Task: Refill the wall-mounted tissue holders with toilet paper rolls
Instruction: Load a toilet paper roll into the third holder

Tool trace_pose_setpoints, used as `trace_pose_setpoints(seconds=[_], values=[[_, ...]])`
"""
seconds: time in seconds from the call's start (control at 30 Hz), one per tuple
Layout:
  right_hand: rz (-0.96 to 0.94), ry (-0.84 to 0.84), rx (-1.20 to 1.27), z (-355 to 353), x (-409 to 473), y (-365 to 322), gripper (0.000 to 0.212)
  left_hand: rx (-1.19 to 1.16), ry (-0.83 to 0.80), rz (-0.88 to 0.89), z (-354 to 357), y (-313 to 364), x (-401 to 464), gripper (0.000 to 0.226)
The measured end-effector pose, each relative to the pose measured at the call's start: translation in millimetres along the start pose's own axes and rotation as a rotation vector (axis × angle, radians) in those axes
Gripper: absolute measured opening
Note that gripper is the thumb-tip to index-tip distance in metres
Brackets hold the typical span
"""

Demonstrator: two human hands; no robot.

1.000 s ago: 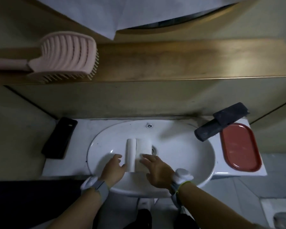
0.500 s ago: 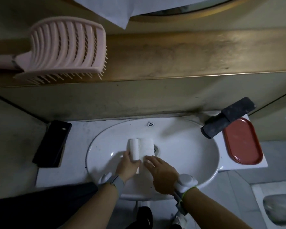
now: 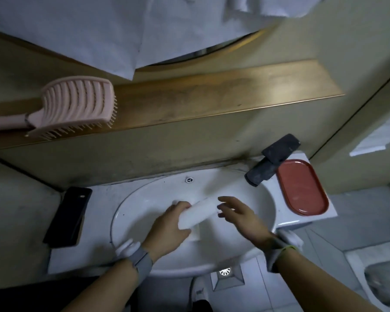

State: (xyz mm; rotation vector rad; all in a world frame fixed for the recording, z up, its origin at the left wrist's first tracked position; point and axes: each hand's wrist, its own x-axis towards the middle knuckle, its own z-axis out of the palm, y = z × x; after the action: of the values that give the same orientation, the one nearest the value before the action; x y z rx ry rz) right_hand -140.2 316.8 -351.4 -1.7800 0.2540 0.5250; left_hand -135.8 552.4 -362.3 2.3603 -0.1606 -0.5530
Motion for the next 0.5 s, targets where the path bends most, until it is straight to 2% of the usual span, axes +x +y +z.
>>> trace_pose_setpoints(seconds=[0.1, 0.23, 0.27, 0.4, 0.5], values=[[0.052, 0.064, 0.274, -53, -35, -1, 0.025, 0.108, -0.085, 0.175, 28, 59, 11, 0.054], [0.039, 0.239, 0.33, -130, -93, 16, 0.023, 0.174, -0.175, 0.399, 83, 158, 22, 0.054], [0.018, 0.357, 0.339, -173, -133, 34, 0.022, 0.181, -0.243, 0.483, 114, 211, 21, 0.054], [-0.07, 0.54, 0.372, -234, -190, 53, 0.018, 0.008, -0.345, 0.516, 144, 288, 27, 0.059], [-0.193, 0.768, 0.434, -289, -262, 78, 0.018, -0.285, -0.552, 0.434, 183, 367, 16, 0.029]])
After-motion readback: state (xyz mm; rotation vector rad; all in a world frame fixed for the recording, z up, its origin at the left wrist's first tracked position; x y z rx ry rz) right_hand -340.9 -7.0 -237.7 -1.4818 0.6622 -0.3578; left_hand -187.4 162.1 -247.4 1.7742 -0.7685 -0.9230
